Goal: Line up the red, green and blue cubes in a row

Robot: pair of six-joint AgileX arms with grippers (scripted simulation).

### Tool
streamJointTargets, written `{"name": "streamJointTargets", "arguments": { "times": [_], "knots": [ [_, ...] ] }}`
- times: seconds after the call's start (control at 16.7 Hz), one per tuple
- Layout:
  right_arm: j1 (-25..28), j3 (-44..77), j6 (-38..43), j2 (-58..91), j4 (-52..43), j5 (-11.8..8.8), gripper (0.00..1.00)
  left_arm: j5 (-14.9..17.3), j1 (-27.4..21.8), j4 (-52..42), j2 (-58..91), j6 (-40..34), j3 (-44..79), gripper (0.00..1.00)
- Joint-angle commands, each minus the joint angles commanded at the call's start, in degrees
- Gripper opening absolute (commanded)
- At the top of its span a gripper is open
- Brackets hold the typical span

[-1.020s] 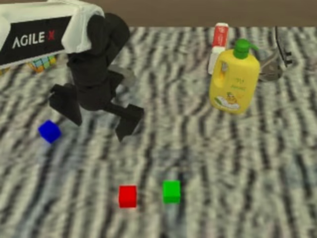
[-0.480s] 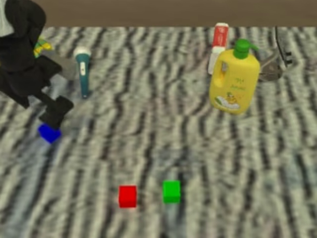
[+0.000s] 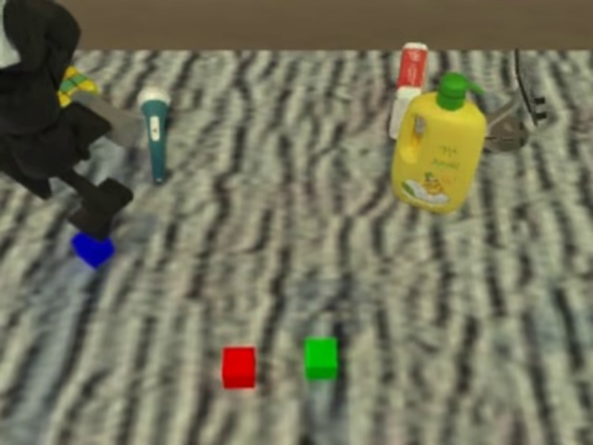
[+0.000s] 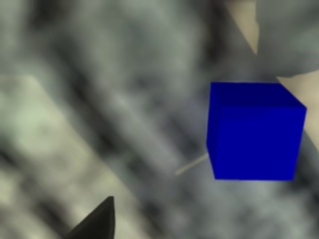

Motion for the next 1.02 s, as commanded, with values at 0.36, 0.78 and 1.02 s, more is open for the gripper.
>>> {"name": "streamJointTargets", "arguments": {
  "times": [0.36,0.78,1.02],
  "knots": [
    [0.0,0.0,0.0,0.0,0.0,0.0,1.00,0.1,0.2,10.7,5.3,0.2,-5.3,1.00],
    [0.0,0.0,0.0,0.0,0.0,0.0,1.00,0.1,0.3,16.1,8.0,0.3,-7.9,1.00],
    [0.0,0.0,0.0,0.0,0.0,0.0,1.00,0.1,0.3,16.1,8.0,0.3,-7.9,0.77]
  ]
}}
